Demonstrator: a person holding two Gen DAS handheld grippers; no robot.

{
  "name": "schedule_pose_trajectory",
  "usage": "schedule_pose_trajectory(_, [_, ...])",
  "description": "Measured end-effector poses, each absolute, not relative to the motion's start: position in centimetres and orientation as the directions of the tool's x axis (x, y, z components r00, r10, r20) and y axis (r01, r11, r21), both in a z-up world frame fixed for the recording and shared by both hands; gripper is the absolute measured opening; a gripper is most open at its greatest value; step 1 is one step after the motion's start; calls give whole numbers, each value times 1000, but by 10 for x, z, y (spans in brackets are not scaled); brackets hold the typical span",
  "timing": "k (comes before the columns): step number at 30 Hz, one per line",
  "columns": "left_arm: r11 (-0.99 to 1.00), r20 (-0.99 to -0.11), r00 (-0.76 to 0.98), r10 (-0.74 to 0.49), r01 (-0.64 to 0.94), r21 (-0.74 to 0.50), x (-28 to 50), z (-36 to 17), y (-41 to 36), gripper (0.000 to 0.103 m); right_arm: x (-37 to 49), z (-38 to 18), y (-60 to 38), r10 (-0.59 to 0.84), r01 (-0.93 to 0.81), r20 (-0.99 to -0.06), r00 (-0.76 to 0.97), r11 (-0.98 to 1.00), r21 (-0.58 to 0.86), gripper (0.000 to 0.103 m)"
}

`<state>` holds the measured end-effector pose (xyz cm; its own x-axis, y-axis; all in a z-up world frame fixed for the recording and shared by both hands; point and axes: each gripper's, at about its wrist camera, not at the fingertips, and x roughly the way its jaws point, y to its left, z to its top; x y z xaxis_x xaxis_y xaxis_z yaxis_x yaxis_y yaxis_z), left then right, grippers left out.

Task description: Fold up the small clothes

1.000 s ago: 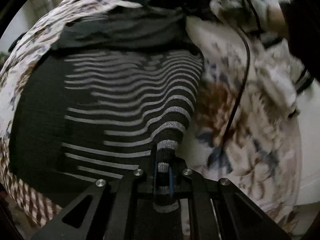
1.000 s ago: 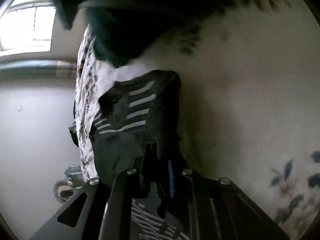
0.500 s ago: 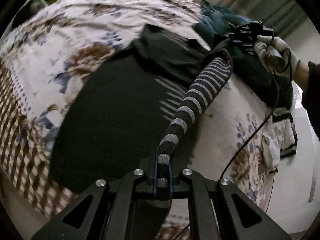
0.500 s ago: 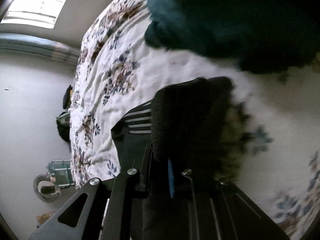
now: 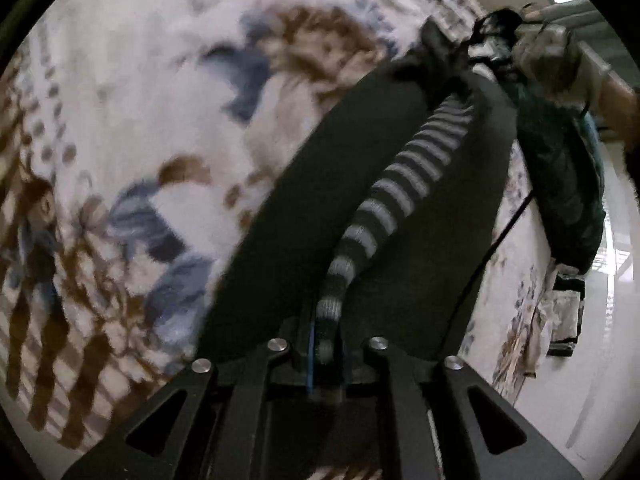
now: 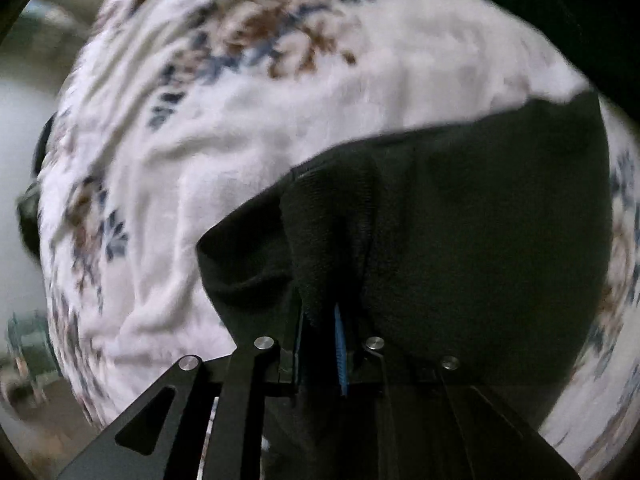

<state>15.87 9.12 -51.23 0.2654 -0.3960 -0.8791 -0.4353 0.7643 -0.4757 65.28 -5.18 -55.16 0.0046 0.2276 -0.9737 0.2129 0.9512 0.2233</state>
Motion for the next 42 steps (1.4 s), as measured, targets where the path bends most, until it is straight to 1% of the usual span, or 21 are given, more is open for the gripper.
schedule_pose_trajectory(3, [751, -883, 222, -414, -465, -469, 144, -523, 111, 19, 654, -556, -44, 335, 302, -942, -14, 900, 315, 41])
schedule_pose_trajectory(6, [727, -875, 197, -443, -493, -479, 129, -524, 133, 20, 653, -558, -36, 568, 335, -822, -25, 780, 529, 43])
schedule_pose_trajectory(7, [735, -885, 181, -430, -500, -459, 127, -521, 140, 26, 649, -554, -33, 644, 329, -765, -30, 729, 600, 43])
schedule_pose_trajectory(10, [759, -897, 176, -406, -482, -438, 132, -506, 153, 27, 624, -527, -39, 651, 239, -759, -17, 739, 629, 45])
schedule_pose_trajectory(11, [767, -898, 182, -401, -468, -438, 136, -502, 152, 29, 612, -519, -43, 635, 202, -773, -15, 759, 619, 48])
schedule_pose_trajectory(12, [782, -895, 194, -402, -436, -446, 144, -496, 150, 32, 595, -510, -50, 604, 160, -797, -3, 787, 596, 58])
schedule_pose_trajectory(13, [797, -895, 200, -400, -406, -447, 151, -492, 146, 40, 577, -506, -58, 568, 137, -823, 7, 815, 563, 63])
schedule_pose_trajectory(14, [819, -897, 203, -393, -367, -442, 158, -489, 144, 45, 565, -504, -64, 538, 125, -843, 9, 836, 535, 63])
schedule_pose_trajectory(16, [854, -894, 199, -402, -272, -444, 173, -483, 122, 45, 541, -507, -79, 499, 126, -867, 2, 860, 495, 63])
schedule_pose_trajectory(19, [875, -894, 166, -416, -194, -444, 181, -484, 97, 45, 521, -520, -101, 529, 173, -849, -10, 837, 519, 63])
schedule_pose_trajectory(23, [876, -899, 137, -416, -204, -437, 177, -497, 78, 45, 514, -546, -78, 562, 212, -824, -64, 815, 540, 59])
schedule_pose_trajectory(26, [889, -917, 108, -384, -226, -399, 171, -506, 73, 45, 512, -572, -22, 670, 240, -720, -181, 740, 628, 59])
schedule_pose_trajectory(28, [901, -928, 99, -359, -223, -373, 168, -507, 75, 45, 513, -578, -2, 766, 282, -608, -207, 642, 713, 59])
schedule_pose_trajectory(29, [904, -930, 97, -354, -221, -367, 167, -508, 75, 45, 515, -573, -1, 781, 286, -594, -195, 624, 727, 59])
schedule_pose_trajectory(32, [914, -936, 84, -343, -200, -353, 169, -513, 75, 45, 532, -541, -25, 725, 189, -681, -100, 686, 702, 59])
schedule_pose_trajectory(35, [927, -944, 64, -323, -178, -329, 174, -518, 68, 45, 560, -515, -64, 542, 107, -840, 22, 834, 541, 59])
schedule_pose_trajectory(38, [933, -947, 94, -306, -168, -318, 176, -514, 65, 41, 592, -512, -84, 412, 104, -909, 70, 903, 417, 59])
schedule_pose_trajectory(39, [939, -951, 106, -292, -156, -306, 176, -512, 64, 35, 604, -514, -86, 378, 96, -922, 78, 918, 384, 59])
schedule_pose_trajectory(40, [948, -957, 112, -268, -144, -283, 177, -511, 62, 16, 616, -519, -84, 333, 86, -940, 68, 937, 338, 59])
schedule_pose_trajectory(41, [957, -963, 119, -243, -133, -258, 179, -511, 63, 5, 626, -525, -84, 312, 85, -948, 63, 945, 316, 59])
schedule_pose_trajectory(42, [957, -962, 127, -241, -137, -257, 179, -511, 64, 5, 635, -534, -81, 302, 80, -952, 52, 949, 306, 59])
